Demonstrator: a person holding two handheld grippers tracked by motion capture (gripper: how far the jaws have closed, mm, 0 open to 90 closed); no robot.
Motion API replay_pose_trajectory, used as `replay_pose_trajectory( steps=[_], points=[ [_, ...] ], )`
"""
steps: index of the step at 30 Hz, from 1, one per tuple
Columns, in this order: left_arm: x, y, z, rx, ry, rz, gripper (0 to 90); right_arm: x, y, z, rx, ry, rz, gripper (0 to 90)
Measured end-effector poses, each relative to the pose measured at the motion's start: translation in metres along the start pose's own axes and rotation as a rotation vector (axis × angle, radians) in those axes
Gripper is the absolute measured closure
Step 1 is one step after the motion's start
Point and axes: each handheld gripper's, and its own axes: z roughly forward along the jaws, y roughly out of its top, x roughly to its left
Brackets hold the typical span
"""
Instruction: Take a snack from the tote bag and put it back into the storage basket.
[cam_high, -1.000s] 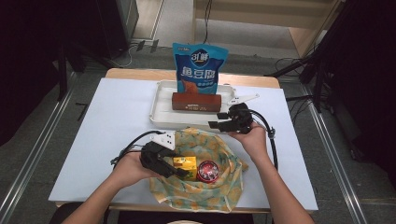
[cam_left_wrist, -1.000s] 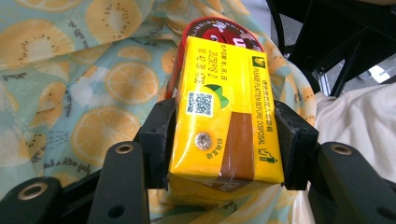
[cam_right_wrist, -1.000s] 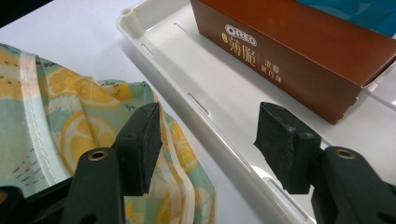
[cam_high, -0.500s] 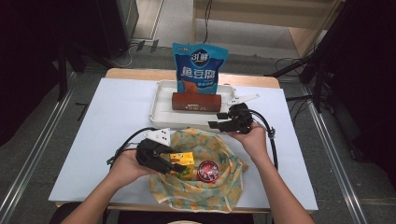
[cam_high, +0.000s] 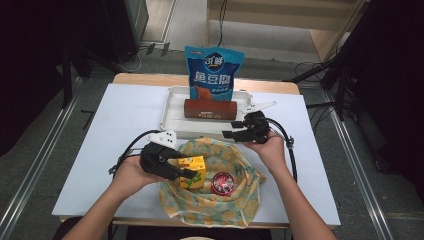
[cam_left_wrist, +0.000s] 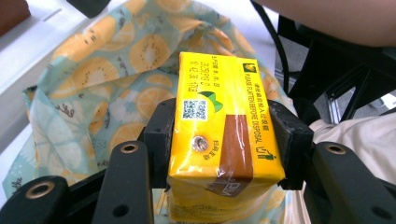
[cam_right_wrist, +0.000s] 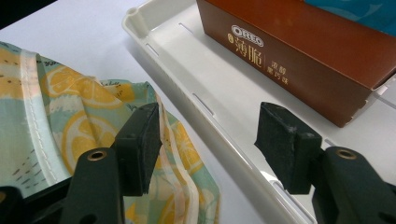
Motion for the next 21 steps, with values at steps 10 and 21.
replay_pose_trajectory(
  steps=[10,21],
  points=[
    [0.003,0.011,-0.009,0.006,0.025,0.007,51.3,0.003,0.0,-0.004,-0.019,0.014,0.001,40.4],
    [0.015,0.022,-0.021,-0.014,0.001,-0.029,51.3,0.005,0.0,-0.009,-0.039,0.012,0.009,39.7]
  ],
)
